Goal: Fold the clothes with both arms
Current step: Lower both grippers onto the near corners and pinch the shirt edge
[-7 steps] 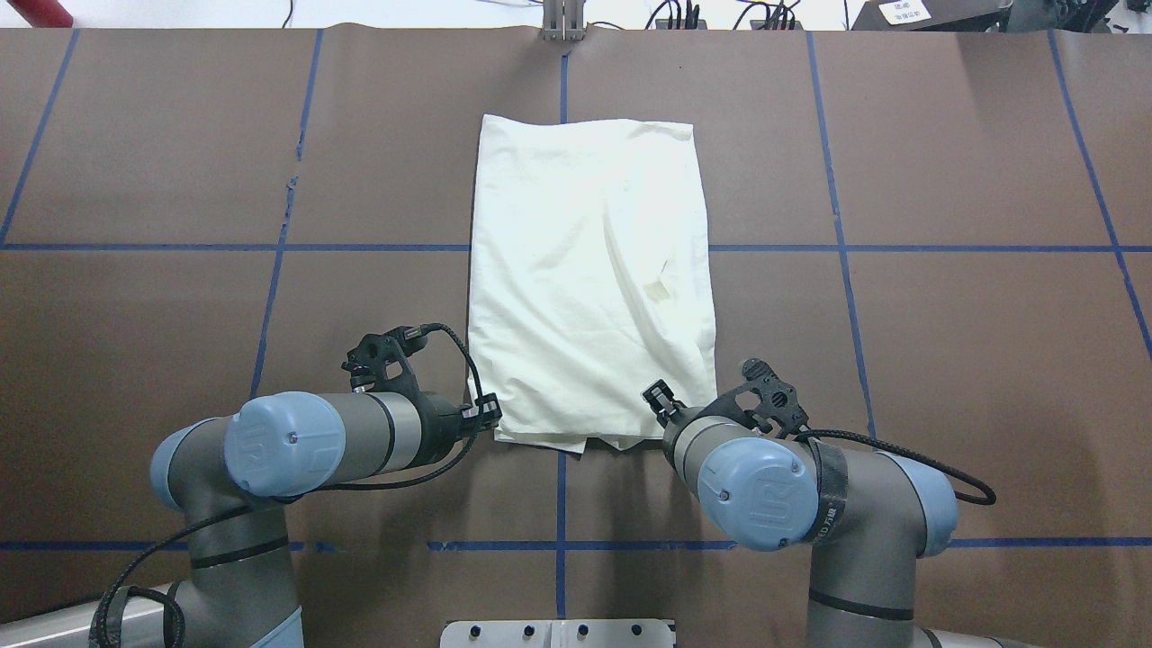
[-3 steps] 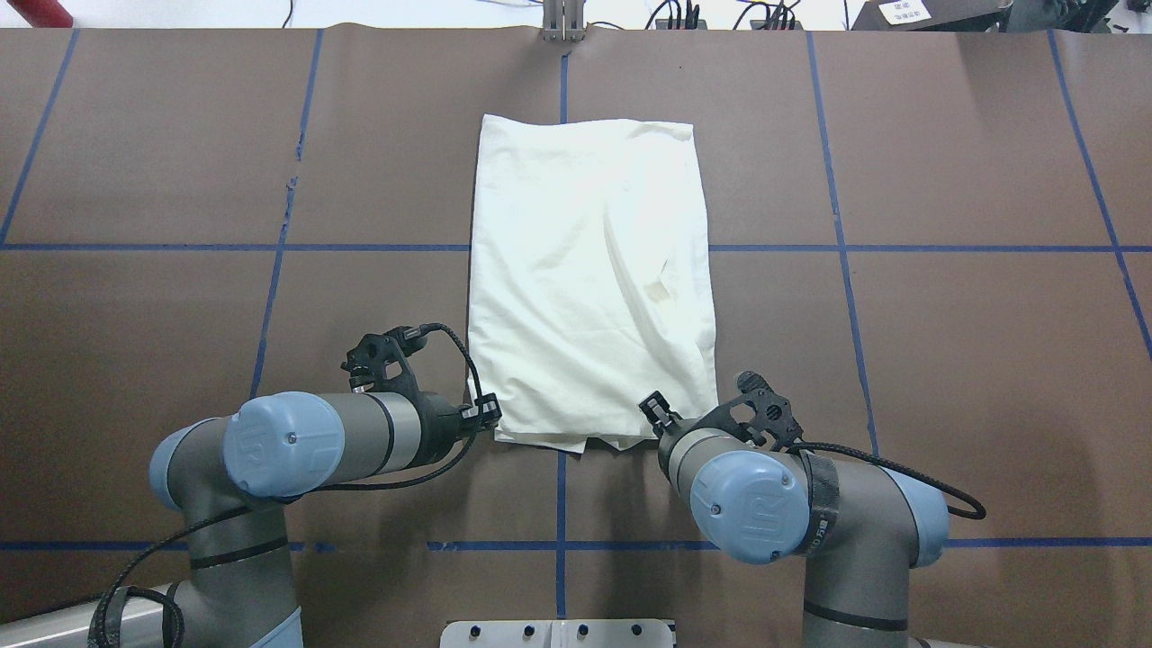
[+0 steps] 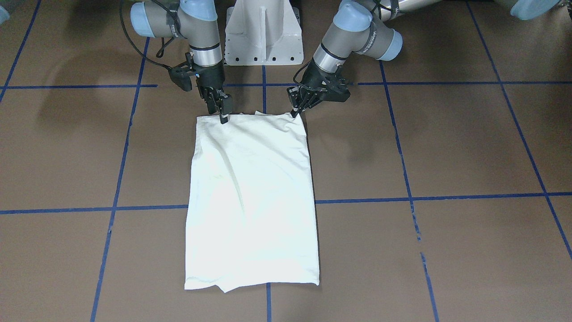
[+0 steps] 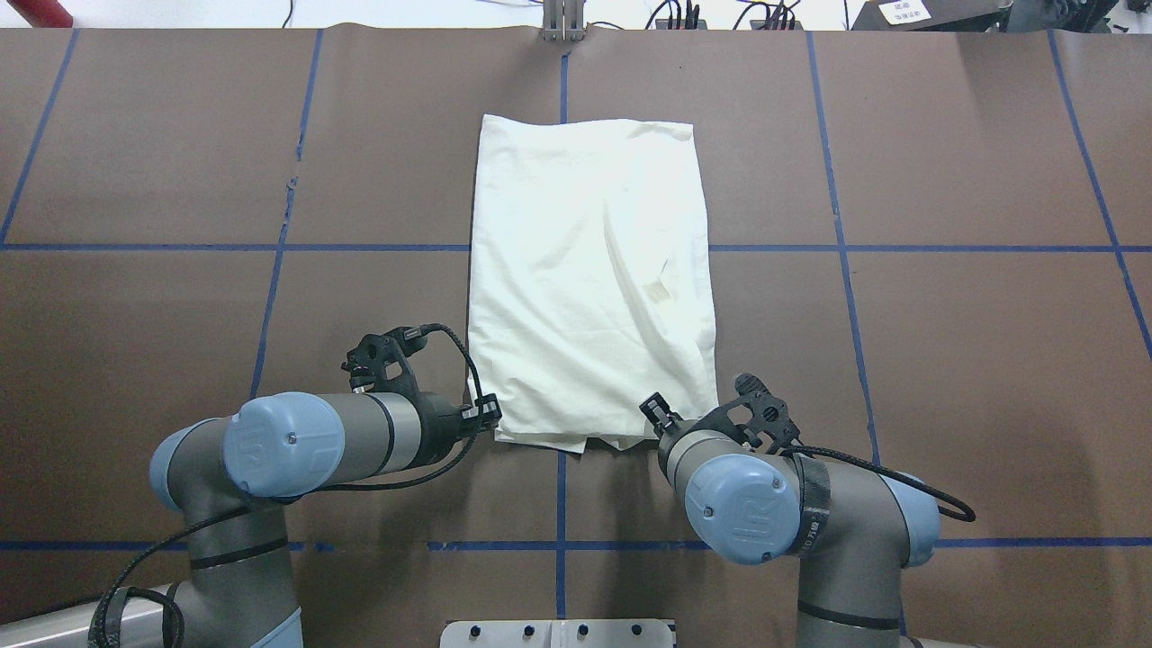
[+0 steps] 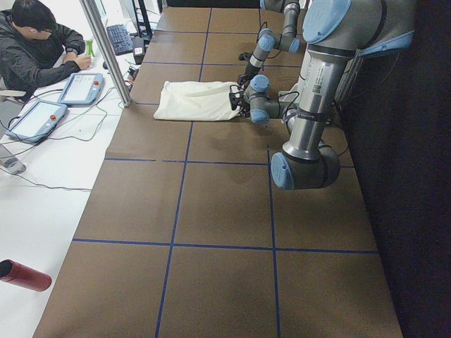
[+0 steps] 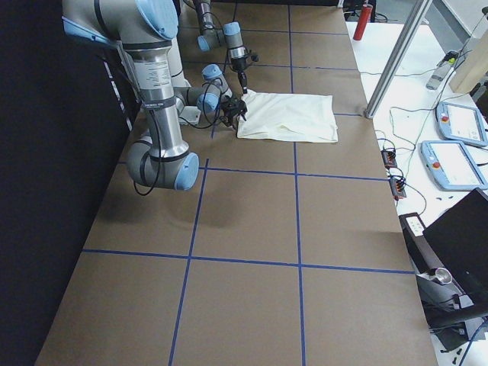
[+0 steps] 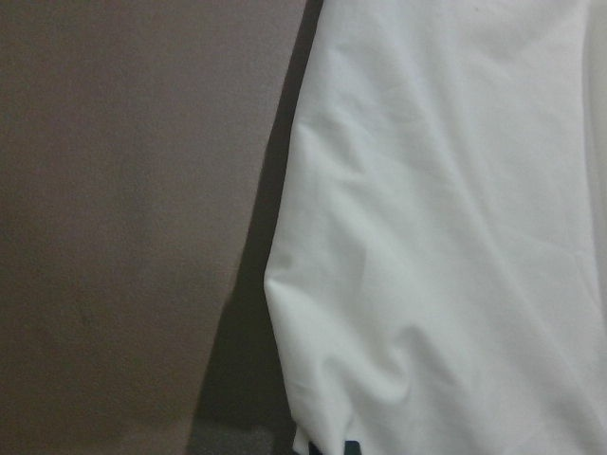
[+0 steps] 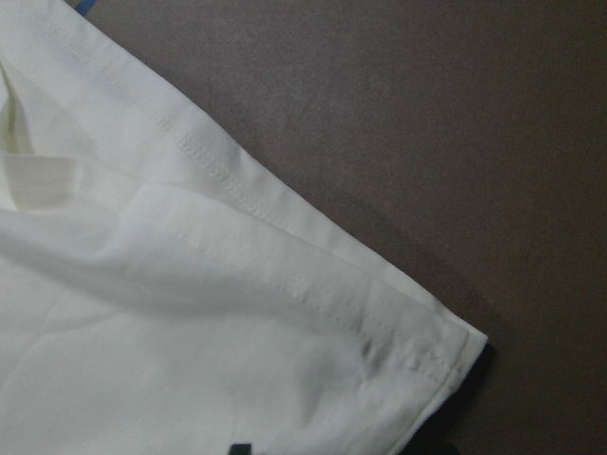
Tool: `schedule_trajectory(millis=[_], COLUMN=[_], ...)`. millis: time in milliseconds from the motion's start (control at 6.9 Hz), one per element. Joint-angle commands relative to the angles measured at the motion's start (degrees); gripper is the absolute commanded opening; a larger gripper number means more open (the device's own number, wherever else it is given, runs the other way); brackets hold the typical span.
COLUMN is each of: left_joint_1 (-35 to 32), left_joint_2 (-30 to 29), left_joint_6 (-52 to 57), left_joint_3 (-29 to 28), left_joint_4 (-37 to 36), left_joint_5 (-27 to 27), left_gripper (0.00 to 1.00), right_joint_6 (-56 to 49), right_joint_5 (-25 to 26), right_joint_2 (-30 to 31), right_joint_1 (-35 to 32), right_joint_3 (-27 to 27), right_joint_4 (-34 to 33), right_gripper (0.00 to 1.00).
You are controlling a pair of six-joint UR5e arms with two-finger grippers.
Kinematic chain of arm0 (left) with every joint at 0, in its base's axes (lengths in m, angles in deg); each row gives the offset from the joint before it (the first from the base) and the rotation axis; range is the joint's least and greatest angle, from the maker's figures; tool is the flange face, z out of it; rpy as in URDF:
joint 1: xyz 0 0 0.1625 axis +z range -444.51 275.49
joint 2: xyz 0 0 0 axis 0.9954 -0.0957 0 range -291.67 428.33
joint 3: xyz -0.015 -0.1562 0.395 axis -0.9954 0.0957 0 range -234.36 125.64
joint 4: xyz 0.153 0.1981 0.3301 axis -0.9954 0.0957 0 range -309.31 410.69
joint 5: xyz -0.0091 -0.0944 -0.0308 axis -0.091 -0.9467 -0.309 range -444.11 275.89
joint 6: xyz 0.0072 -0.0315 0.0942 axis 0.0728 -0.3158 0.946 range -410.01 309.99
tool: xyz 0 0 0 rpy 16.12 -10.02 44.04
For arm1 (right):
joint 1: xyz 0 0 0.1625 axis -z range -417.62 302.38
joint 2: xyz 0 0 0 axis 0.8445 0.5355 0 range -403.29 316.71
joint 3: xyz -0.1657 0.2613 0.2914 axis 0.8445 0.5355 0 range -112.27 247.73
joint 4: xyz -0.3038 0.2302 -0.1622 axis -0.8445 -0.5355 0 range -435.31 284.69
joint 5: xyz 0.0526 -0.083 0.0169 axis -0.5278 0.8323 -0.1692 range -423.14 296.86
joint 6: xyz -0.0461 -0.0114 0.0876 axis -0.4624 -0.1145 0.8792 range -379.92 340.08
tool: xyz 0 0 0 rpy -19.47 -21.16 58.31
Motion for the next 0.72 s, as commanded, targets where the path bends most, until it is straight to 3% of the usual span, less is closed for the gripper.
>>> schedule_trajectory(millis=[0, 290, 579], left_joint_1=[0.01, 0.01, 0.01], left_joint_2=[-0.07, -0.07, -0.07], left_joint_6=[0.00, 0.00, 0.00], left_joint_3=[0.00, 0.00, 0.00], left_joint_4=[0.00, 0.00, 0.00], left_joint_5=[0.00, 0.00, 0.00], left_gripper=[0.00, 0.00, 0.00], right_joint_6=[0.00, 0.09, 0.96], right_joint_5=[0.14, 1.10, 1.11], right_joint_2=[-0.19, -1.25, -1.25], right_joint_1=[0.04, -0.31, -0.58], right_joint_3=[0.61, 0.70, 0.70], right_joint_4=[0.17, 0.17, 0.17], right_gripper=[0.70, 0.57, 0.52])
